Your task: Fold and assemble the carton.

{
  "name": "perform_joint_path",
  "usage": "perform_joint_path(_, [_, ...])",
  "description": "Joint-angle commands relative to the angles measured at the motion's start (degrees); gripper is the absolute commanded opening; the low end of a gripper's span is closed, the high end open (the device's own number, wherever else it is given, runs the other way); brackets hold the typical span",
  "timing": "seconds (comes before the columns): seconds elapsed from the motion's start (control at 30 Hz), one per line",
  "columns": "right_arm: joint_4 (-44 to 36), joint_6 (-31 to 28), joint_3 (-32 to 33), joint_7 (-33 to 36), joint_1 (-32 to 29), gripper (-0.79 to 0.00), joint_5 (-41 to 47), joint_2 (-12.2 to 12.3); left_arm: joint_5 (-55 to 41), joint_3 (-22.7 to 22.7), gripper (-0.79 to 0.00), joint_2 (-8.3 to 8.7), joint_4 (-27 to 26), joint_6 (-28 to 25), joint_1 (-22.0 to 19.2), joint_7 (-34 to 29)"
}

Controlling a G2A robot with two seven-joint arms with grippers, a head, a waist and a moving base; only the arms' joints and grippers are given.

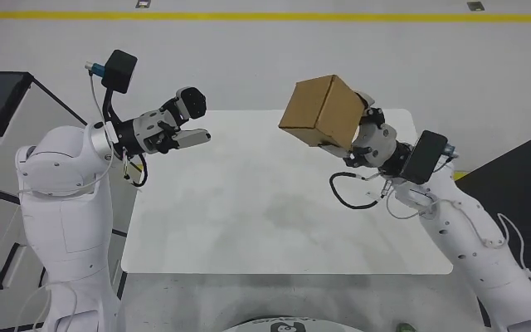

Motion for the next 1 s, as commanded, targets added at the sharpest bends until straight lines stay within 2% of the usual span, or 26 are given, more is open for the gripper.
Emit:
perform_joint_path(0.0, [1.92, -0.68, -0.92, 5.3, 0.43, -0.785, 1.88, -0.3, 0.0, 0.0, 0.0, 0.0, 0.0, 0.0, 0.0, 0.0])
perform_joint_path(0.1, [4.44, -1.87, -2.47, 9.71, 1.17, -0.785, 2.71, -0.76, 0.0, 0.0, 0.0, 0.0, 0.0, 0.0, 0.0, 0.0])
perform_joint_path(0.3, [10.09, -2.58, -6.51, 12.84, 1.54, -0.785, 3.02, -2.05, 0.0, 0.0, 0.0, 0.0, 0.0, 0.0, 0.0, 0.0])
perform_joint_path(0.43, [12.92, -3.25, -9.32, 13.6, 1.56, -0.785, 2.41, -2.94, 0.0, 0.0, 0.0, 0.0, 0.0, 0.0, 0.0, 0.0])
perform_joint_path(0.73, [12.92, -3.25, -9.32, 13.6, 1.56, -0.785, 2.41, -2.94, 0.0, 0.0, 0.0, 0.0, 0.0, 0.0, 0.0, 0.0])
perform_joint_path(0.83, [14.5, -1.06, -11.17, 19.49, 0.93, -0.785, 1.61, -3.4, 0.0, 0.0, 0.0, 0.0, 0.0, 0.0, 0.0, 0.0])
perform_joint_path(0.97, [18.73, 1.37, -14.51, 21.42, 2.1, -0.785, -0.04, -4.79, 0.0, 0.0, 0.0, 0.0, 0.0, 0.0, 0.0, 0.0])
